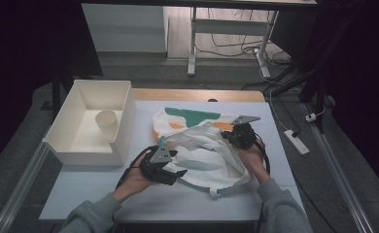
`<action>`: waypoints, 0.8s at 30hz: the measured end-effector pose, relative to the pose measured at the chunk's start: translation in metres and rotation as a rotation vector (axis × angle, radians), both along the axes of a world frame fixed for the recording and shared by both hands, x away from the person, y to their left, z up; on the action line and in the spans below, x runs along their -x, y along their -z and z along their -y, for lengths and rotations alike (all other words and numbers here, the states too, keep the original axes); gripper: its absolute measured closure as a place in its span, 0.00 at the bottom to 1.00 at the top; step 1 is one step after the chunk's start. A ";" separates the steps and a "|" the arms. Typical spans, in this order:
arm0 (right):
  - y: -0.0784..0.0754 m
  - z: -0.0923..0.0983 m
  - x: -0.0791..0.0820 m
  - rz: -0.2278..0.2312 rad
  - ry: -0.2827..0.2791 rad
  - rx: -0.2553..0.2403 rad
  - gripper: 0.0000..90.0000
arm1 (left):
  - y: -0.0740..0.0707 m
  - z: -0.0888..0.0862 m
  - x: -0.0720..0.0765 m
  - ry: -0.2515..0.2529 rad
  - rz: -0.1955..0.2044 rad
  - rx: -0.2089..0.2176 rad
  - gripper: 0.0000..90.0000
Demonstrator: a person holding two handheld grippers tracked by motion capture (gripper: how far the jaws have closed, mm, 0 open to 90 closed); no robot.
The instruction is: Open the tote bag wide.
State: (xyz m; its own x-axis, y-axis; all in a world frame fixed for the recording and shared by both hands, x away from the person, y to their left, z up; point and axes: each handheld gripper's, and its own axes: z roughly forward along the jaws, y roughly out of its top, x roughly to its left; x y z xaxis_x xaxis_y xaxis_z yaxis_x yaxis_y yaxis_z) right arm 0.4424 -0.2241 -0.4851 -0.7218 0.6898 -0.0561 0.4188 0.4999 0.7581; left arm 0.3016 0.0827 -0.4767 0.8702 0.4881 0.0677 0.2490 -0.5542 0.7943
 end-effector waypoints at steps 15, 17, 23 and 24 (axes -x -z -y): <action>0.003 0.001 -0.001 -0.020 0.001 -0.011 0.98 | 0.024 0.047 0.002 0.174 -0.066 -0.154 0.32; 0.004 0.001 -0.002 -0.023 0.002 -0.012 0.98 | 0.027 0.052 0.001 0.182 -0.072 -0.164 0.32; 0.004 0.002 -0.002 -0.026 0.001 -0.015 0.98 | 0.035 0.063 0.001 0.202 -0.071 -0.205 0.32; 0.005 0.002 -0.002 -0.027 0.002 -0.017 0.97 | 0.037 0.065 0.001 0.201 -0.071 -0.209 0.32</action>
State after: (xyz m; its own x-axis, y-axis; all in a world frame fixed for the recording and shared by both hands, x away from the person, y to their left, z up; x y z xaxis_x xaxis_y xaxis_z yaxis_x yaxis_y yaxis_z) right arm 0.4445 -0.2262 -0.4897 -0.7217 0.6917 -0.0254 0.4397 0.4865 0.7549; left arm 0.3001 0.0176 -0.5135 0.9543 0.2870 0.0839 0.1685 -0.7480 0.6419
